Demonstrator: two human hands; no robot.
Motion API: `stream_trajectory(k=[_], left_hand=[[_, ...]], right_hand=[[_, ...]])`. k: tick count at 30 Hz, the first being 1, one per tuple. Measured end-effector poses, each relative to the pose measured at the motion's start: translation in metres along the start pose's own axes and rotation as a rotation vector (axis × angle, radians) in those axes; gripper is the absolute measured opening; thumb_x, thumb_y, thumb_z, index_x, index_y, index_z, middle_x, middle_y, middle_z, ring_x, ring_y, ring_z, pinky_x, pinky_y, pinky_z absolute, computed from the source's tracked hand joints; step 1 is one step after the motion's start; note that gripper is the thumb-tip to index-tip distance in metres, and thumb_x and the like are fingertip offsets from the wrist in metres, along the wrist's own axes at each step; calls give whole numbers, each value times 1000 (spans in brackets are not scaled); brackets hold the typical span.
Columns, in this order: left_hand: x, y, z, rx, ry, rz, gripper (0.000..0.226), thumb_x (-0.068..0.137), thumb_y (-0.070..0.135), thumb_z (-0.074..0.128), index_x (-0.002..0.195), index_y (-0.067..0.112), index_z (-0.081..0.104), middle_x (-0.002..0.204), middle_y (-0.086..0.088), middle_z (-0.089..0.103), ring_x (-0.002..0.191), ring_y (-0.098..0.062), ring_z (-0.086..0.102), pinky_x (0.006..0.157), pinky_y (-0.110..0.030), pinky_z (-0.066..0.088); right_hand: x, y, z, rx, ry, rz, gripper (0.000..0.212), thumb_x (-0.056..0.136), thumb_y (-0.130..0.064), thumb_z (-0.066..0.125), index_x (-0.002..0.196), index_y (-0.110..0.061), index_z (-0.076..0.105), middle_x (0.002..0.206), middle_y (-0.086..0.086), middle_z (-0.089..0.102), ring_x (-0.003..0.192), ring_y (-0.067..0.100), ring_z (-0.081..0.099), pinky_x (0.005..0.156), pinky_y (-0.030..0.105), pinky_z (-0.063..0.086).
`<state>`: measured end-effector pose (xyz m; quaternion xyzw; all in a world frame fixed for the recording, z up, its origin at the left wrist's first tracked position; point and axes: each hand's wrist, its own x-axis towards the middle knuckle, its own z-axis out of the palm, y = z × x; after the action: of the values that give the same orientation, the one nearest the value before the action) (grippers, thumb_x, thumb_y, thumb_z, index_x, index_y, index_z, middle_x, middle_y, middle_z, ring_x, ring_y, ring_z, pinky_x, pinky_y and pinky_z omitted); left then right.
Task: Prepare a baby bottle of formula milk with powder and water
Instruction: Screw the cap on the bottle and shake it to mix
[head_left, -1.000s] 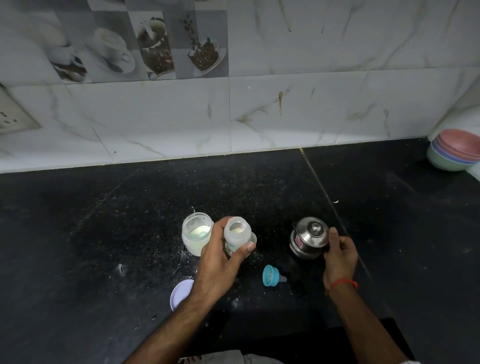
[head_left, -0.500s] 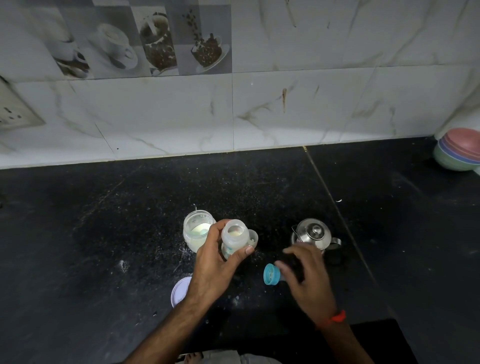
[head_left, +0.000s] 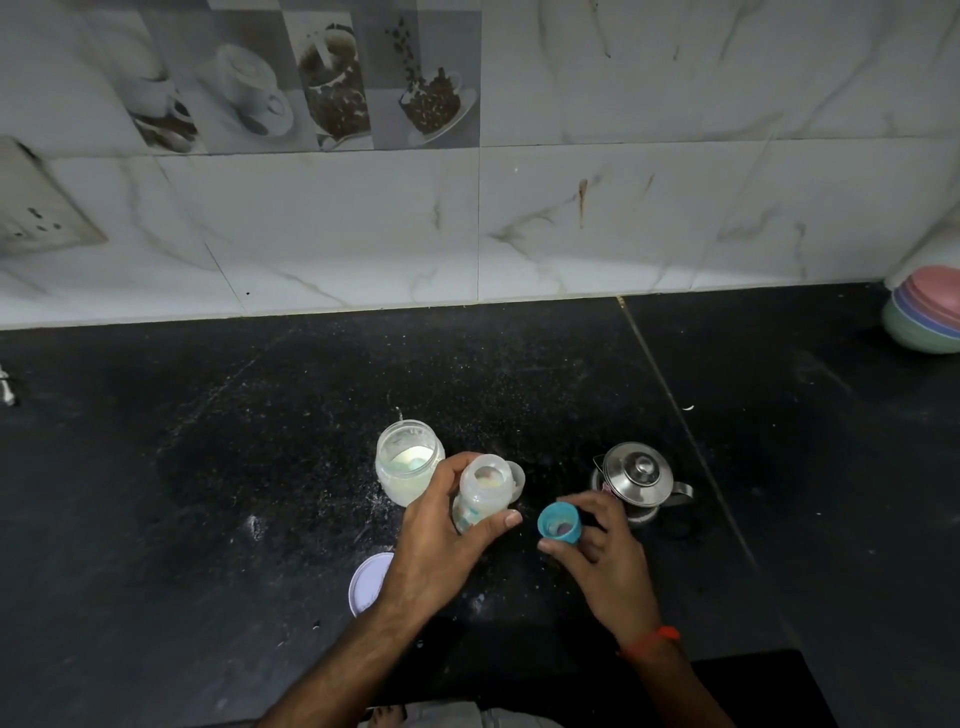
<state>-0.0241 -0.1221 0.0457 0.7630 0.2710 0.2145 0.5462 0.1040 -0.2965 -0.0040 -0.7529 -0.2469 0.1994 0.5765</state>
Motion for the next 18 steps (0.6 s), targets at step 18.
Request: stream_trajectory(k=[18], left_hand=[[1,4,7,156,-187,117,63,77,53,84,134,42,60,120,16,72,113,-8,67,95,-38,57]], right_hand=[[38,-104,-21,-505,-445,-426,42,82,-34,83,122,-27,69,116,-14,60,108,3,60,92,18,49]])
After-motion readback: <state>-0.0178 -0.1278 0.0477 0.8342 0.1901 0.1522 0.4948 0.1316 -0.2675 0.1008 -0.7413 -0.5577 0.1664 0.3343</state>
